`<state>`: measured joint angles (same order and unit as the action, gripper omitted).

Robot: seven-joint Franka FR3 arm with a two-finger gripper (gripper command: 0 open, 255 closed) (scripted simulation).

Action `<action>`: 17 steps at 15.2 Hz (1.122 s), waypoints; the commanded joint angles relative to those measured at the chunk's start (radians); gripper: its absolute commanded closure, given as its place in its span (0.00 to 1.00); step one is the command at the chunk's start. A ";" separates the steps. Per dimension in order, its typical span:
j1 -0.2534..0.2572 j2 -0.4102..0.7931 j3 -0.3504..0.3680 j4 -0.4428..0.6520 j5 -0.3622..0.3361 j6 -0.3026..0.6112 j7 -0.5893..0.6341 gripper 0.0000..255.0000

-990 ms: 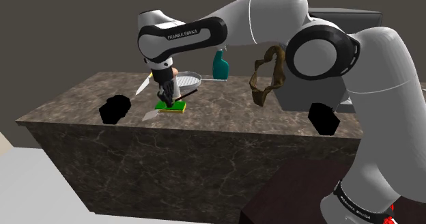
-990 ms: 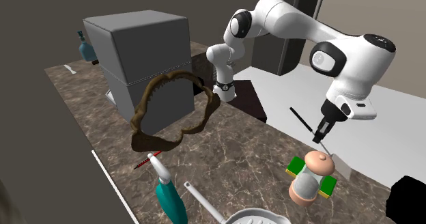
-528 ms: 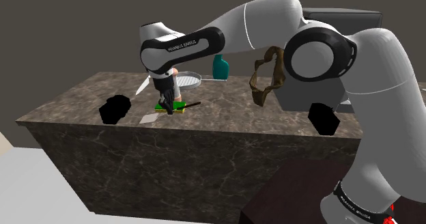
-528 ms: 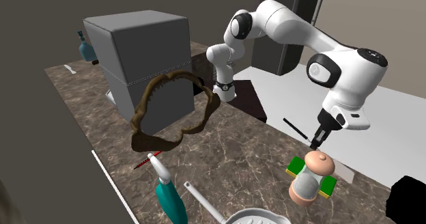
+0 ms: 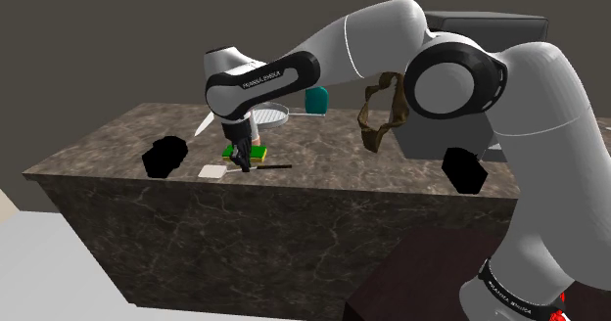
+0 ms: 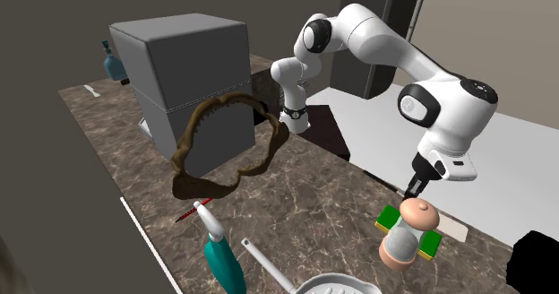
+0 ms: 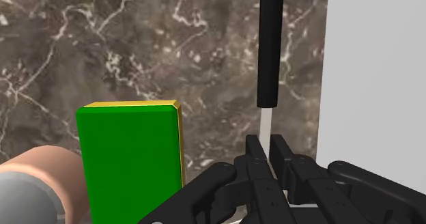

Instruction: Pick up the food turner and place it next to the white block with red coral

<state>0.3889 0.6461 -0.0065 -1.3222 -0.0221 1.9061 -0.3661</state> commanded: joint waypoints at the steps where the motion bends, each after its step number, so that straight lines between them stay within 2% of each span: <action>1: 0.000 0.000 0.000 0.000 0.000 0.001 0.000 1.00; 4: 0.000 0.000 0.000 0.000 0.000 0.001 0.000 1.00; 5: 0.000 0.000 0.000 0.000 0.000 0.001 0.000 0.00; 10: 0.000 0.000 0.000 0.000 0.000 0.001 0.000 0.00; 14: 0.002 -0.013 0.000 0.105 0.001 -0.118 -0.001 0.00; 17: 0.002 -0.014 0.000 0.105 0.001 -0.118 -0.001 0.00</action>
<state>0.3900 0.6350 -0.0062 -1.2174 -0.0214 1.7913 -0.3674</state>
